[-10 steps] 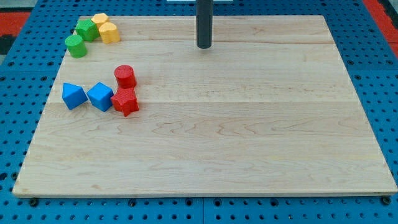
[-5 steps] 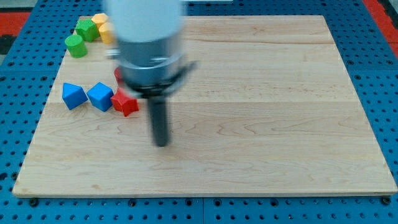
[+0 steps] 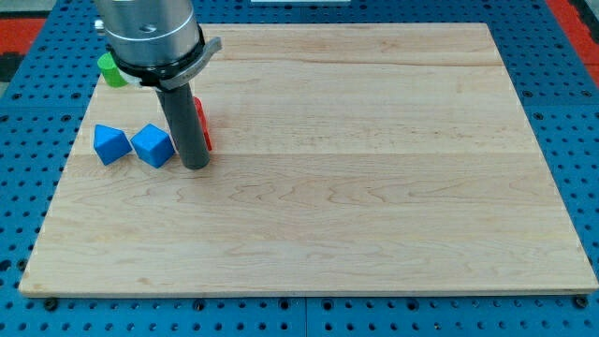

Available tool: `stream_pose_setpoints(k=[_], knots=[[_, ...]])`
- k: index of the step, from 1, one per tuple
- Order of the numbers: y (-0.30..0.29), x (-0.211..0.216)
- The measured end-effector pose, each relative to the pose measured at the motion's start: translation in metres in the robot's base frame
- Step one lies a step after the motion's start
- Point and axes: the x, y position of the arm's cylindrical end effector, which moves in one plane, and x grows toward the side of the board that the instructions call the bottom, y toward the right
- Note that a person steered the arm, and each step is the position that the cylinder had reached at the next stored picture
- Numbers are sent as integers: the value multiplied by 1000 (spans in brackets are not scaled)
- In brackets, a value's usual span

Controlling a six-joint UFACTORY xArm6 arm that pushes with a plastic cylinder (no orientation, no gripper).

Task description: Move the red blocks diagonal to the green blocks

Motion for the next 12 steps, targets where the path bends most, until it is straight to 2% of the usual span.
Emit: stream_pose_setpoints(k=[3,4,5,6,7,8,9,10,11,12], knots=[[2,0],[3,-23],[6,-73],[43,-45],[43,-63],[44,-113],[37,-181],[-23,-175],[-25,-184],[-39,-170]])
